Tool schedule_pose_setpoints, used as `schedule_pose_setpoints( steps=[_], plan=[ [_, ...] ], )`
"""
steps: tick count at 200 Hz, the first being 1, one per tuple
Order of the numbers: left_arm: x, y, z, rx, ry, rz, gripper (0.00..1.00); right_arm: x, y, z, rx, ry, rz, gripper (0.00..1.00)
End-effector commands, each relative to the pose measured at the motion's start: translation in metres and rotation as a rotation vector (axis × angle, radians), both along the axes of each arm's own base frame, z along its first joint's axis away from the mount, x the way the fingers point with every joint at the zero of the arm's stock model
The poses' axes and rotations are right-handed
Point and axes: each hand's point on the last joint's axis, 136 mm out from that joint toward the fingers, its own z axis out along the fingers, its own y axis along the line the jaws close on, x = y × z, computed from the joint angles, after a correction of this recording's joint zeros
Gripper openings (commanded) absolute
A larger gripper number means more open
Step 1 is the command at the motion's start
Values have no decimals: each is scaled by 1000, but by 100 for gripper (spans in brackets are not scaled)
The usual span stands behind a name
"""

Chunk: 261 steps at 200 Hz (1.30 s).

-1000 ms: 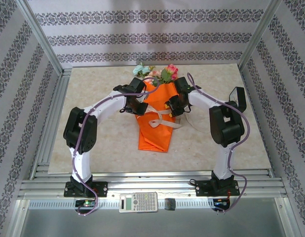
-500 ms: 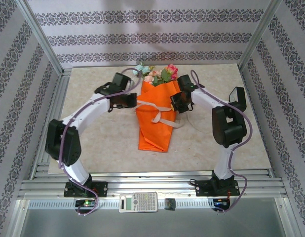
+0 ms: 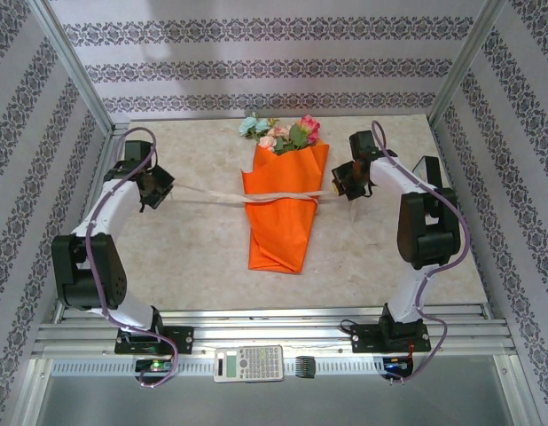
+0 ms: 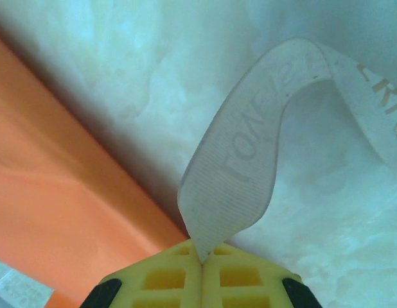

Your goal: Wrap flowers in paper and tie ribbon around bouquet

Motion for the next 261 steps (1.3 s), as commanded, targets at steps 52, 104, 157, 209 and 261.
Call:
schedule_pose_setpoints(
  steps=[52,104,157,209,261],
  plan=[
    [-55,-55,-1,-115,166,48,43,1,8,7,8,-34,80,0],
    [-25,-178,-41,-469,166,114,47,6,18,9,22,-44,108,0],
    [27,-203,-72,-539,152,271,51,5,16,11,24,-51,115,0],
    [36,-202,-96,-575,132,346,49,7,24,13,44,-61,124,0],
    [42,-200,-92,-593,90,348,7,3,21,14,37,-65,120,0]
  ],
)
